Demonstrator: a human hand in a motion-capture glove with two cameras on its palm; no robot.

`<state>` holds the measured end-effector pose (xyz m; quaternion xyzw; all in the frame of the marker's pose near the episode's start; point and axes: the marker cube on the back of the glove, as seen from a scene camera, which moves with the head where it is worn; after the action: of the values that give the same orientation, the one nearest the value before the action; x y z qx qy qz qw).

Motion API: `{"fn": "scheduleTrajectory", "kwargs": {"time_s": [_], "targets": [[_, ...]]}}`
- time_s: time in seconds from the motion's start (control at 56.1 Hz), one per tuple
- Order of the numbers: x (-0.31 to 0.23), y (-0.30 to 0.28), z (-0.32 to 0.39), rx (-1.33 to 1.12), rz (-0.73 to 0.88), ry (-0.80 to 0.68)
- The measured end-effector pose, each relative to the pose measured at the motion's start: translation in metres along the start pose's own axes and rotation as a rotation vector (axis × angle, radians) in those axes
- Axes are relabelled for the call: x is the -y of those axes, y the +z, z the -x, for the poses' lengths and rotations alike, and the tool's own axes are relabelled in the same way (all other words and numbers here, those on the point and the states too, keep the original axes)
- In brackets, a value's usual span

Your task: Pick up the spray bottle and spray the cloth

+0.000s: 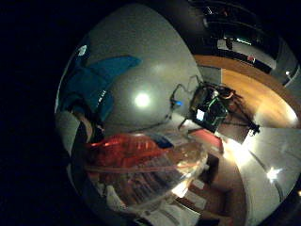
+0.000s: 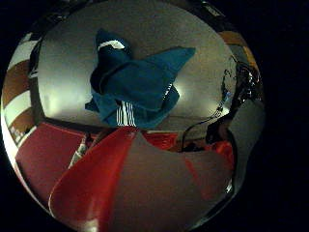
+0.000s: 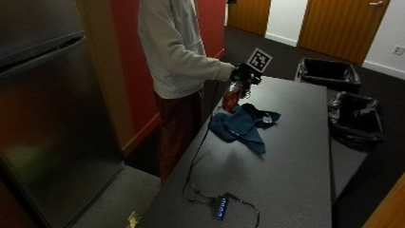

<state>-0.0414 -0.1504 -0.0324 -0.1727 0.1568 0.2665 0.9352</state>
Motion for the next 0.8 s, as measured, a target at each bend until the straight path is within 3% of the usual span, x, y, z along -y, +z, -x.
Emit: {"fn": "scheduleTrajectory", "kwargs": {"time_s": [0.089, 0.178, 0.303, 0.392, 0.517, 0.588, 0.659, 0.748, 0.802], "targets": [[-0.001, 0.0, 0.002, 0.019, 0.007, -0.01], [-0.001, 0.007, -0.027, -0.201, 0.002, -0.022], [0.0, -0.002, 0.002, 0.044, -0.008, -0.016], [-0.005, 0.0, -0.019, -0.101, -0.021, -0.152], [0.0, -0.008, -0.028, -0.094, -0.043, -0.017], [-0.001, -0.014, -0.028, -0.12, -0.062, -0.051], [-0.006, -0.026, -0.033, -0.071, -0.097, -0.182], [0.003, -0.042, -0.038, -0.017, -0.141, 0.061], [-0.003, -0.056, -0.032, 0.105, -0.149, -0.091]]}}
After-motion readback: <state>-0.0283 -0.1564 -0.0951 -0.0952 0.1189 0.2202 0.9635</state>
